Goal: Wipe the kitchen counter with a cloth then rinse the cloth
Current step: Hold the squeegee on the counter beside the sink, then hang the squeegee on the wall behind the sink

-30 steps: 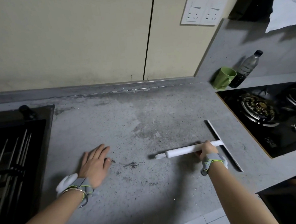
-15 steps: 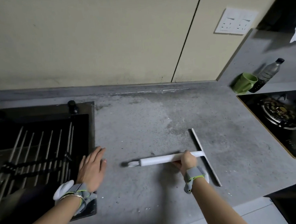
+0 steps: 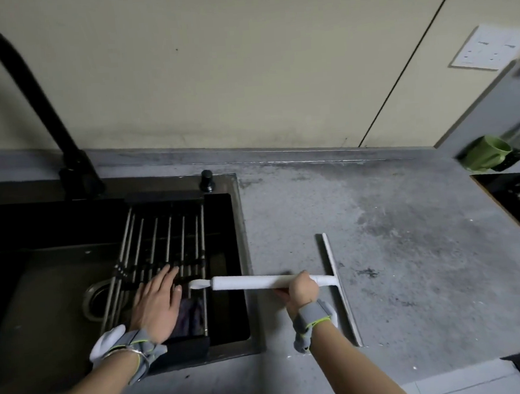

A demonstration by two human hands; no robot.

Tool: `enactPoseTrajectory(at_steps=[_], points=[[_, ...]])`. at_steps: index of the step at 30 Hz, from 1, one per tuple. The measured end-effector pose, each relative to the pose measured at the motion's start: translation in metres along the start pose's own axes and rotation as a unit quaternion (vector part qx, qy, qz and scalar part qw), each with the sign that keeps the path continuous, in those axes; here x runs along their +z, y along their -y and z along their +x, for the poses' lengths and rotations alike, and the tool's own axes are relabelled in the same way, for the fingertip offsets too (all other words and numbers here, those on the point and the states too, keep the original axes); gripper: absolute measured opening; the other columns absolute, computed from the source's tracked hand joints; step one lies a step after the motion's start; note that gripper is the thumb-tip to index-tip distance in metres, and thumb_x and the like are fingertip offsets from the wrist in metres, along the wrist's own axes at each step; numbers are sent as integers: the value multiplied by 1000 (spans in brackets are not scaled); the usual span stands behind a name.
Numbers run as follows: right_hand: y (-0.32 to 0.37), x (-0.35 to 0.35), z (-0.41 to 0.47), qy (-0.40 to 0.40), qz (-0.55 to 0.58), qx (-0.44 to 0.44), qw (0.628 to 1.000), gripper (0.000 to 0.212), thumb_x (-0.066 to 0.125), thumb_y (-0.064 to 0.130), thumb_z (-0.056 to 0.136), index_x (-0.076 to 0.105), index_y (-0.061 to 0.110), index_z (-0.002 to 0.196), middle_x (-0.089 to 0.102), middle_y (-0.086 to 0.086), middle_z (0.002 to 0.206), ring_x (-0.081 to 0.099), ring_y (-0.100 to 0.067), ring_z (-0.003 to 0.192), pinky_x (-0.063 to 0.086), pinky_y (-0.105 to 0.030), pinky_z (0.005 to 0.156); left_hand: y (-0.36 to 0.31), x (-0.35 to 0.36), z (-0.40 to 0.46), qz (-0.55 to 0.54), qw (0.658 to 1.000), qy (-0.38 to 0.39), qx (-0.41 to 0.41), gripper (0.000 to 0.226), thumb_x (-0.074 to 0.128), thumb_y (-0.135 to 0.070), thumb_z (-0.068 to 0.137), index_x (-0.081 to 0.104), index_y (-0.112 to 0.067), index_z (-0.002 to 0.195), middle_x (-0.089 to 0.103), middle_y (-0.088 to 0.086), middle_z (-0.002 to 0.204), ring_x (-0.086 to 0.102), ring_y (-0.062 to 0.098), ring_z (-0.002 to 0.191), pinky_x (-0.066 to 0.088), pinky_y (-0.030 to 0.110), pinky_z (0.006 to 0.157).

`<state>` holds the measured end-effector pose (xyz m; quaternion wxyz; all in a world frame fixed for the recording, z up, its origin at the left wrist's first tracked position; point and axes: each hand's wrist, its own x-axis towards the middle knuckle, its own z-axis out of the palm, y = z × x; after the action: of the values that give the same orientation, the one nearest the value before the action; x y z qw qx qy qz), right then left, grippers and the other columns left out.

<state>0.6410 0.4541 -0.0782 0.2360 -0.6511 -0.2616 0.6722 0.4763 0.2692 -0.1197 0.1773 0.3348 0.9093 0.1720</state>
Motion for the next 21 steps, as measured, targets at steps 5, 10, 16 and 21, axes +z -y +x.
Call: enactPoseTrajectory(at_steps=[5, 10, 16, 21], points=[[-26, 51, -22, -22, -3, 18, 1000, 29, 35, 21, 101, 43, 2, 122, 57, -12, 101, 58, -35, 86, 55, -36, 61, 40, -17, 2, -6, 1000, -13, -18, 46, 37, -27, 101, 33, -21, 146, 25, -5, 155, 27, 17, 142, 16, 34, 116], [-55, 104, -41, 18, -36, 20, 999, 30, 35, 24, 101, 44, 2, 118, 56, -15, 108, 60, -35, 90, 57, -37, 76, 71, -34, 6, 21, 998, -31, -56, 44, 38, -26, 100, 37, -16, 143, 37, 4, 150, 35, 23, 136, 18, 36, 116], [-62, 141, -67, 43, -8, 50, 998, 38, 44, 27, 98, 50, -6, 116, 59, -18, 90, 63, -38, 88, 54, -46, 83, 77, -49, 12, -14, 998, -51, -46, 45, 45, -19, 98, 41, -16, 143, 34, -1, 151, 40, 23, 135, 26, 39, 112], [-60, 167, -83, 119, -14, 78, 990, 37, 44, 28, 99, 46, -3, 119, 54, -11, 73, 58, -24, 57, 55, -38, 70, 70, -62, 17, -41, 994, -85, -58, 48, 49, -12, 96, 39, -14, 143, 32, 1, 152, 35, 21, 138, 24, 39, 114]])
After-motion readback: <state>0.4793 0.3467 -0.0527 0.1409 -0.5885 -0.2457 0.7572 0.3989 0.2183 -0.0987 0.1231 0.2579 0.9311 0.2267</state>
